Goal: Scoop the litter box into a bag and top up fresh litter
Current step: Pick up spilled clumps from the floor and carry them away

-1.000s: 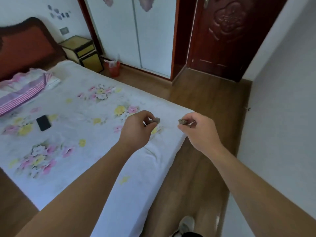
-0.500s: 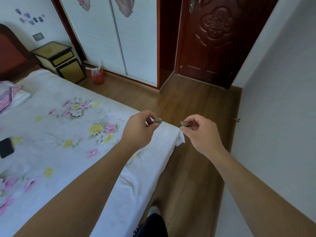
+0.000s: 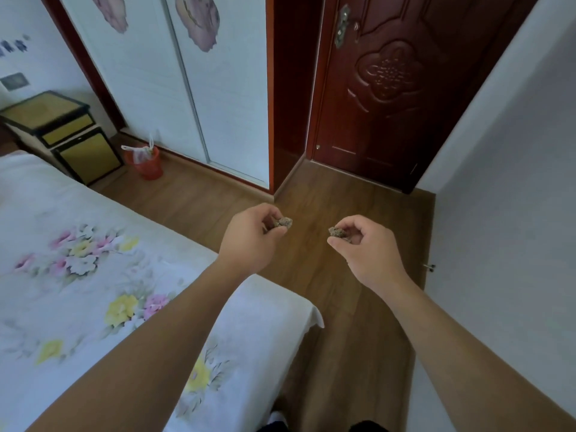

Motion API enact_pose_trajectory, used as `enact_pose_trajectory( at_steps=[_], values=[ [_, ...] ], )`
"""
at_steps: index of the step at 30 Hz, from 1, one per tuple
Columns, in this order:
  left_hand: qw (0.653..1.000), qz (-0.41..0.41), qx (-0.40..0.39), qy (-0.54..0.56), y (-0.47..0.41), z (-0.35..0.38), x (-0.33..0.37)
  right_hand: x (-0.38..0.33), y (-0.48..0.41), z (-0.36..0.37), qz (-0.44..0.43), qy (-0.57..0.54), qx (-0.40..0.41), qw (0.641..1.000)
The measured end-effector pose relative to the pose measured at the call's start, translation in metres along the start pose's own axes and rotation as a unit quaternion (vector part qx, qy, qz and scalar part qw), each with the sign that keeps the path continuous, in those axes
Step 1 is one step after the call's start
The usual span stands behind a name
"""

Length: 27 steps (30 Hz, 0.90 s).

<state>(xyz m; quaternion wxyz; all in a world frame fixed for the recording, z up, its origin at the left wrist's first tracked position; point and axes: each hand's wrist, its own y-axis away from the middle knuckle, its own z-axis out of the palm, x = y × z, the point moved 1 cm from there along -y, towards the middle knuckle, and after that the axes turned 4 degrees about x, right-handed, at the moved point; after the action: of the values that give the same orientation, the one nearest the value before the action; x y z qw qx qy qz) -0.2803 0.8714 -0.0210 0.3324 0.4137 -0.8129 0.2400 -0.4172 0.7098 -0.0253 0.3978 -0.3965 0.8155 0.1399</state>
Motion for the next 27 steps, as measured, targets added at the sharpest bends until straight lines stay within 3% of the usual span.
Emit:
enact_pose_trajectory(
  at_steps=[9, 18, 27],
  values=[
    [0.998, -0.026, 0.064, 0.002, -0.149, 0.043, 0.004, 0.024, -0.184, 0.011, -0.047, -0.014, -0.059, 0.997],
    [0.981, -0.113, 0.156, 0.004, -0.286, 0.098, 0.01, 0.044, -0.376, 0.009, -0.148, 0.013, -0.155, 0.977],
    [0.947, -0.192, 0.255, -0.023, -0.344, 0.066, -0.024, -0.004, -0.47, 0.07, -0.222, -0.008, -0.26, 0.94]
  ],
)
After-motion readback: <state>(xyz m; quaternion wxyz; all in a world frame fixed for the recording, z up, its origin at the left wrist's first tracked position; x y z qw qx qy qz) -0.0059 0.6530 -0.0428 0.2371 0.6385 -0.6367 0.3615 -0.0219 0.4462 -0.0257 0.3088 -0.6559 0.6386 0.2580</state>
